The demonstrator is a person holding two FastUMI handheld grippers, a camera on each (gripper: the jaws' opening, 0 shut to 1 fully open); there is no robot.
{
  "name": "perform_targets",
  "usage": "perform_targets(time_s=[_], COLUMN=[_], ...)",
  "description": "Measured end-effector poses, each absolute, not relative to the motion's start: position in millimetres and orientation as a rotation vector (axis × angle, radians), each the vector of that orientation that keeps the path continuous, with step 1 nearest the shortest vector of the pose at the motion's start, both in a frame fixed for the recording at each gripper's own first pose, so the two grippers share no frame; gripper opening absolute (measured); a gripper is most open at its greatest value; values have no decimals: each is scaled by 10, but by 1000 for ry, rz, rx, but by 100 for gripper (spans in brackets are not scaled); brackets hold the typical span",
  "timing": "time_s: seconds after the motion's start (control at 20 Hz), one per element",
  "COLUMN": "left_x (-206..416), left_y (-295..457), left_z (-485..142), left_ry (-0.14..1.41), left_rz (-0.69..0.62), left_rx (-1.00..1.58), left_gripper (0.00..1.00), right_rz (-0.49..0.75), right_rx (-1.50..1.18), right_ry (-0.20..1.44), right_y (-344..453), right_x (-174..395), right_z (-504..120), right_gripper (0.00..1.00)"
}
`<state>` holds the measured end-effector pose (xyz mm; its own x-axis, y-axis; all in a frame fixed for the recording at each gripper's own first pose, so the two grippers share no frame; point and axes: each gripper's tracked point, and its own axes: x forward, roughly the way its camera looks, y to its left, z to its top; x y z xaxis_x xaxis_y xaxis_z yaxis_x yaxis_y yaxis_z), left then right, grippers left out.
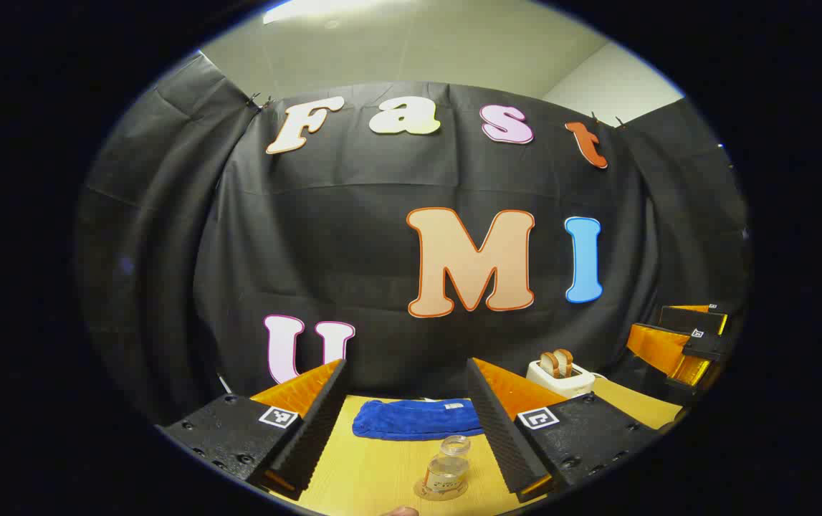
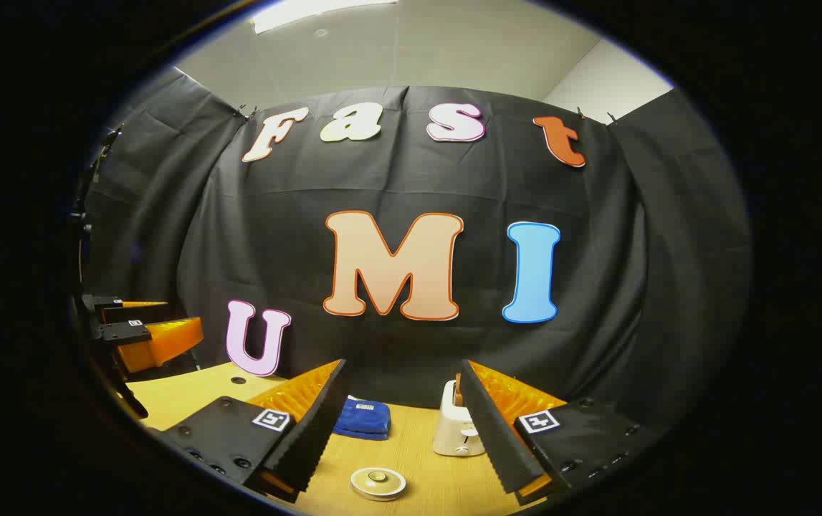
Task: Open the teacup lid with one hand, grasp the water bottle and pour water into the teacup with the other hand; after pouring, place the water bottle on the coaster and then close the teacup lid.
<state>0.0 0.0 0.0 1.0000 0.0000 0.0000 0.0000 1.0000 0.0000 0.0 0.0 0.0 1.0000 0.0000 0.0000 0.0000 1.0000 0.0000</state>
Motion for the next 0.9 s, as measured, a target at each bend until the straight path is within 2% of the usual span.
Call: perform_targets(time_s=[0.05,0.1,0.15,0.35,0.4,0.55,0.6,0.75,0.8,0.9], left_x=[7,0,-12,-12,-19,-17,-18,-20,-28,-38], left_y=[12,11,27,36,47,51,65,75,72,87], left_z=[1,3,11,1,-3,-23,-27,-14,-16,-29], left_ry=[-1,-1,-3,-1,-1,6,8,3,2,2], left_rz=[3,7,11,20,22,23,28,37,37,43], left_rx=[3,6,6,10,9,4,6,11,13,20], left_gripper=[95,95,95,95,95,95,95,92,95,95], right_rz=[4,5,4,12,13,17,17,19,20,21], right_rx=[2,3,3,21,21,12,8,2,1,2], right_ry=[1,3,6,17,19,25,25,31,35,47], right_y=[1,-5,-18,-21,-21,-11,-7,3,2,5], right_x=[14,23,33,53,56,76,79,103,108,134], right_z=[-2,-17,-27,-69,-80,-109,-127,-161,-183,-238], right_gripper=[94,94,99,99,94,99,94,94,100,94])
